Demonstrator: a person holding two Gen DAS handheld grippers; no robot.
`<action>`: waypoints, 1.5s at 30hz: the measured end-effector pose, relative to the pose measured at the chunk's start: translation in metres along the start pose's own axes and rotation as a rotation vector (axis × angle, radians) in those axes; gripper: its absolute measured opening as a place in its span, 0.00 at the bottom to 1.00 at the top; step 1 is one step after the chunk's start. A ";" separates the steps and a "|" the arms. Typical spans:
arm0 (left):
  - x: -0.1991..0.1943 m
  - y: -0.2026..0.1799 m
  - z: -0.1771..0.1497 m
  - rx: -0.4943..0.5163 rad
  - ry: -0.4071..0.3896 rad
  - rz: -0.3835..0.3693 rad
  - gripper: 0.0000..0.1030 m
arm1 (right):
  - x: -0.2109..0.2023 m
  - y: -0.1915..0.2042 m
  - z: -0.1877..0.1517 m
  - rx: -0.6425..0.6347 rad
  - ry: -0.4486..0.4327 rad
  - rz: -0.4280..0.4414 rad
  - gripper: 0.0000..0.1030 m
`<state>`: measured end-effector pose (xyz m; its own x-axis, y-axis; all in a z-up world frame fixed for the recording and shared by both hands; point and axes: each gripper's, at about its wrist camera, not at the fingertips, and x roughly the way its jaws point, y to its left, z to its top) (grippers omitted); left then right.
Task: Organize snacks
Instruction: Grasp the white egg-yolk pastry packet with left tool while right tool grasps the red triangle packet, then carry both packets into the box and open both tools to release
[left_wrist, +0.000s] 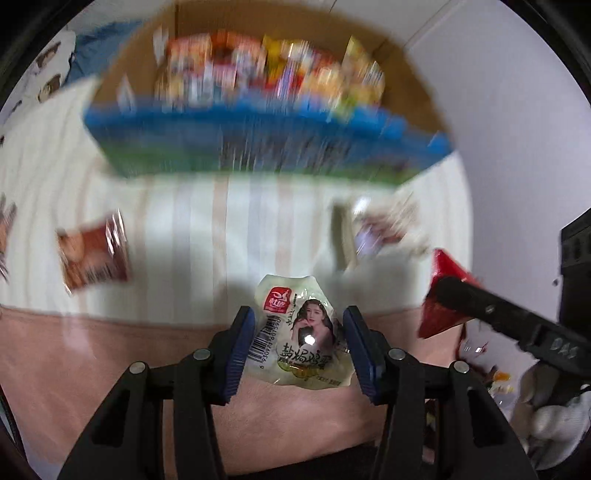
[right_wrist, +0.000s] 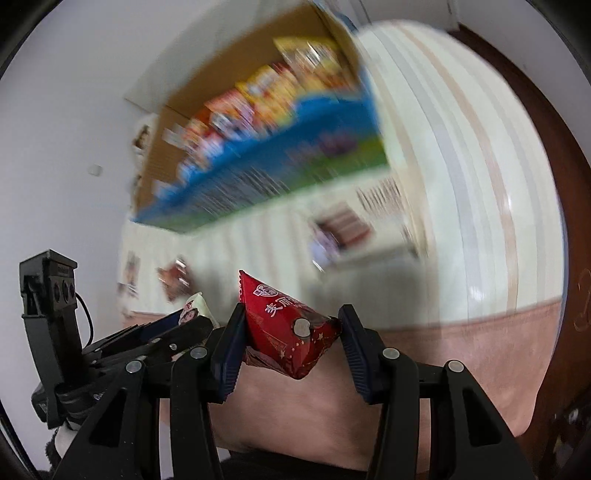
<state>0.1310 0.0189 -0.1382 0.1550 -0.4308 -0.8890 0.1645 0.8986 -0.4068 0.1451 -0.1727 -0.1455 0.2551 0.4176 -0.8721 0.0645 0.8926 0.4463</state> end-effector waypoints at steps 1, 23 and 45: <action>-0.015 0.003 0.006 0.006 -0.021 -0.008 0.46 | -0.011 0.007 0.009 -0.014 -0.019 0.012 0.50; -0.005 0.096 0.207 -0.029 -0.026 0.402 0.48 | 0.063 0.071 0.176 -0.172 0.109 -0.178 0.53; 0.007 0.097 0.182 -0.127 -0.012 0.346 0.91 | 0.070 0.046 0.179 -0.159 0.083 -0.361 0.95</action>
<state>0.3255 0.0878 -0.1457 0.1915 -0.0999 -0.9764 -0.0221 0.9941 -0.1060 0.3385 -0.1323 -0.1502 0.1643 0.0791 -0.9832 -0.0156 0.9969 0.0776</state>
